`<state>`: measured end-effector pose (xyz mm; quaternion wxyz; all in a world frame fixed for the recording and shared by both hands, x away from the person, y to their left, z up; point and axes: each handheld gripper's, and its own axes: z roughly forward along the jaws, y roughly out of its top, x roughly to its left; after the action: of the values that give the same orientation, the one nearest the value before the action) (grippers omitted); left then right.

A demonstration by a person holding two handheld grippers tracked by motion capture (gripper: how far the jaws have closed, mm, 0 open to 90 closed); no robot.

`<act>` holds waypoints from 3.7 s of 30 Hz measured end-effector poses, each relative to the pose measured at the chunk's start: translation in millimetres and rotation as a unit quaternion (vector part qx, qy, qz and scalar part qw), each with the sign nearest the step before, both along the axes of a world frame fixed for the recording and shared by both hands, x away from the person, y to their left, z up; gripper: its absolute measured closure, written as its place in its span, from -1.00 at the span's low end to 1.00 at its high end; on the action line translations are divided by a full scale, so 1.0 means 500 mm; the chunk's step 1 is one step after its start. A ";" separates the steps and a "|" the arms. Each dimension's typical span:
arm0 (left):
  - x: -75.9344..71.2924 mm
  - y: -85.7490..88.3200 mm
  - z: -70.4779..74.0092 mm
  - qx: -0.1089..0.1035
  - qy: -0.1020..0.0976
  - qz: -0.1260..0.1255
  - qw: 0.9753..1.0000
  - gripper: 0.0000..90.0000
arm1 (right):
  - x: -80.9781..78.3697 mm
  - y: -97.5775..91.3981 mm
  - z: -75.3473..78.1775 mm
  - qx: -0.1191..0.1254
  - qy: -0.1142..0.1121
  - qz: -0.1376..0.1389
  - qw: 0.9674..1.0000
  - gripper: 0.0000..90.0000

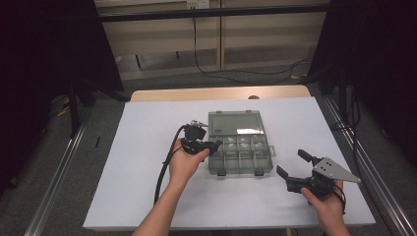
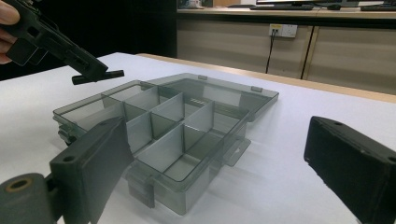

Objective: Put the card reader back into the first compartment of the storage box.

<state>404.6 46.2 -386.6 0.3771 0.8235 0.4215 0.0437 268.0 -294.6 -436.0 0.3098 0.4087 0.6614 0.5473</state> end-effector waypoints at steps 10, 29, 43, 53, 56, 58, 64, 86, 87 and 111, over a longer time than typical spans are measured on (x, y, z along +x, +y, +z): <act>0.007 -0.002 -0.002 0.003 -0.001 0.007 1.000 0.64 | 0.000 0.000 0.000 -0.002 0.000 0.001 1.000 -0.86; 0.026 -0.006 -0.006 0.005 -0.008 0.029 1.000 0.64 | 0.001 0.001 -0.001 -0.001 0.000 0.002 1.000 -0.85; 0.035 -0.016 -0.019 0.006 -0.011 0.047 0.999 0.64 | 0.001 0.000 -0.001 0.000 0.000 0.003 1.000 -0.85; 0.036 -0.027 -0.026 0.015 -0.019 0.052 0.998 0.64 | 0.000 0.000 -0.001 0.000 0.000 0.003 1.000 -0.85; 0.037 -0.029 -0.029 0.018 -0.018 0.052 0.998 0.64 | 0.000 0.001 -0.001 -0.001 0.000 0.002 1.000 -0.85; 0.037 -0.030 -0.030 0.016 -0.018 0.057 0.998 0.64 | 0.000 0.001 -0.001 0.000 0.000 0.002 1.000 -0.85; 0.037 -0.037 -0.035 0.022 -0.021 0.058 0.998 0.64 | 0.000 0.000 -0.001 0.000 0.001 0.002 1.000 -0.85; 0.038 -0.049 -0.049 0.026 -0.020 0.059 0.998 0.64 | 0.000 0.000 0.000 0.000 0.000 0.004 1.000 -0.85; 0.038 -0.049 -0.050 0.027 -0.022 0.060 0.998 0.64 | 0.000 0.000 -0.001 0.000 0.001 0.004 1.000 -0.85; 0.036 -0.050 -0.048 0.030 -0.037 0.061 0.997 0.46 | 0.001 -0.001 -0.001 0.004 0.002 0.005 1.000 -0.85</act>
<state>422.6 21.0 -410.6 0.3644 0.8050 0.4550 0.1098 268.4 -295.1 -436.6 0.3036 0.4076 0.6621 0.5507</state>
